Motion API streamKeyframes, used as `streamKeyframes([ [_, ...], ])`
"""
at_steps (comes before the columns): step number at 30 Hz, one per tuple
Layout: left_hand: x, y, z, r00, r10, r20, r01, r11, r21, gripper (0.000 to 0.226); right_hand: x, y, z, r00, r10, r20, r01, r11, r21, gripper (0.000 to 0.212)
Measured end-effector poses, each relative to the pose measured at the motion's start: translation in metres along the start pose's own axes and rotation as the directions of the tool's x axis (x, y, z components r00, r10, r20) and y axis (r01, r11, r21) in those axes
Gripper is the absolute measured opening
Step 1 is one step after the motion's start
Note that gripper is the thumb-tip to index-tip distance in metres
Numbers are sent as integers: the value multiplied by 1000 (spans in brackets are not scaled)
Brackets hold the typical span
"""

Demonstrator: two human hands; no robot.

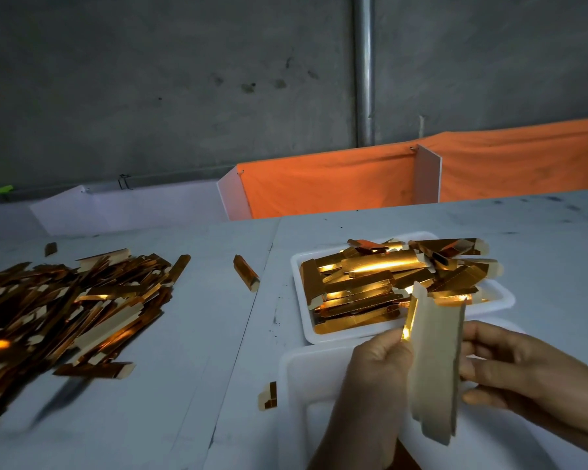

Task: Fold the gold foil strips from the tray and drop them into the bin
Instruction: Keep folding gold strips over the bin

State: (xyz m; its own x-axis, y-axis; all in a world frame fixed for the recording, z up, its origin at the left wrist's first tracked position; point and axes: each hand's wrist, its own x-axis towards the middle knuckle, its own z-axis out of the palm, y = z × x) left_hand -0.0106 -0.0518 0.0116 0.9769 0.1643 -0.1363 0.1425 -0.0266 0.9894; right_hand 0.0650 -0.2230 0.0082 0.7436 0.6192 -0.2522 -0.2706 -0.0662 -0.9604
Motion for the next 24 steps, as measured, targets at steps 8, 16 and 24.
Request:
streamKeyframes([
  [8, -5, 4, 20, 988, 156, 13, -155, 962, 224, 35, 0, -5, 10, 993, -65, -99, 69, 997, 40, 28],
  [16, -3, 1, 22, 989, 148, -3, -142, 956, 256, 39, -5, -10, 22, 984, -94, -149, 102, 994, 46, 31],
  [24, -2, 0, 19, 990, 144, 1, -140, 962, 235, 37, -7, -11, 26, 969, -190, -158, 186, 982, -36, 40],
])
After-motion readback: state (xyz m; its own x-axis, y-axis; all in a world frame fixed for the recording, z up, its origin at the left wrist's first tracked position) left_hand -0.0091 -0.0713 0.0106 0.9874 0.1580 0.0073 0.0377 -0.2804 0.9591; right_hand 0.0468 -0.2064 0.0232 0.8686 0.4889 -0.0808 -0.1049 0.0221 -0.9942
